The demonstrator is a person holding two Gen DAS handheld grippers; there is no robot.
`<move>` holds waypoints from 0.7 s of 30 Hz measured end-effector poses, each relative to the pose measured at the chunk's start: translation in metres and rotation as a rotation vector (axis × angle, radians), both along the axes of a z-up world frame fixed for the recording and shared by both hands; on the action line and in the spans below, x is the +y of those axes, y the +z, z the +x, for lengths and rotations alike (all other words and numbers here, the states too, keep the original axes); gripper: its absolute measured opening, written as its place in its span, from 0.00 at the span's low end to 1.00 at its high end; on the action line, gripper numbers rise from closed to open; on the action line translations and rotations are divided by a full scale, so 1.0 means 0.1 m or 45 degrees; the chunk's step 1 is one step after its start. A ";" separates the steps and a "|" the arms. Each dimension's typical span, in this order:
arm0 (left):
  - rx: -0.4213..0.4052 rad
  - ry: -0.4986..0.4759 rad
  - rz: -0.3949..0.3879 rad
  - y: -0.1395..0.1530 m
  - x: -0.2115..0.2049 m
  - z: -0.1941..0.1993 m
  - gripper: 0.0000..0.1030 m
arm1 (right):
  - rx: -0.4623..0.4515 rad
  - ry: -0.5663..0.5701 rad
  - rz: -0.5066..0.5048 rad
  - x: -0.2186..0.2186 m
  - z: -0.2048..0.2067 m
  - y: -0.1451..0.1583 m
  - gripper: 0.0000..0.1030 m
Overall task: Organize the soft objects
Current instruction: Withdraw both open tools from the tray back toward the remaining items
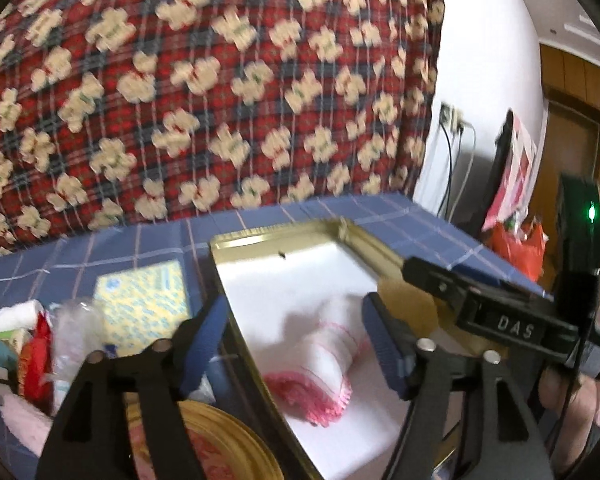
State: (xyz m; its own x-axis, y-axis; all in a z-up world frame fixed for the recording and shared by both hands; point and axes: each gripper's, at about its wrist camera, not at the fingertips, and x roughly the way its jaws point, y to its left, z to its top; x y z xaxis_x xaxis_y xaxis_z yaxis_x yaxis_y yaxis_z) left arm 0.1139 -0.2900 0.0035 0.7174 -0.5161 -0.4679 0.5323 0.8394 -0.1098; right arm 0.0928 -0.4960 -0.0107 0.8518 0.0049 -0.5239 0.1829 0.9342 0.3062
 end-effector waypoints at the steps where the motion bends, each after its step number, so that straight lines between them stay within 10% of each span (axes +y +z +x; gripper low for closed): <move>1: -0.014 0.016 -0.011 0.02 0.02 0.00 0.72 | -0.030 -0.012 0.002 0.00 -0.02 0.01 0.91; 12: -0.201 0.273 -0.061 0.22 0.81 -0.11 0.88 | -0.240 -0.031 -0.088 0.31 -0.22 0.26 0.93; 21: -0.113 0.604 -0.003 0.07 1.93 0.03 0.93 | -0.327 0.383 -0.254 1.56 -0.13 0.55 0.93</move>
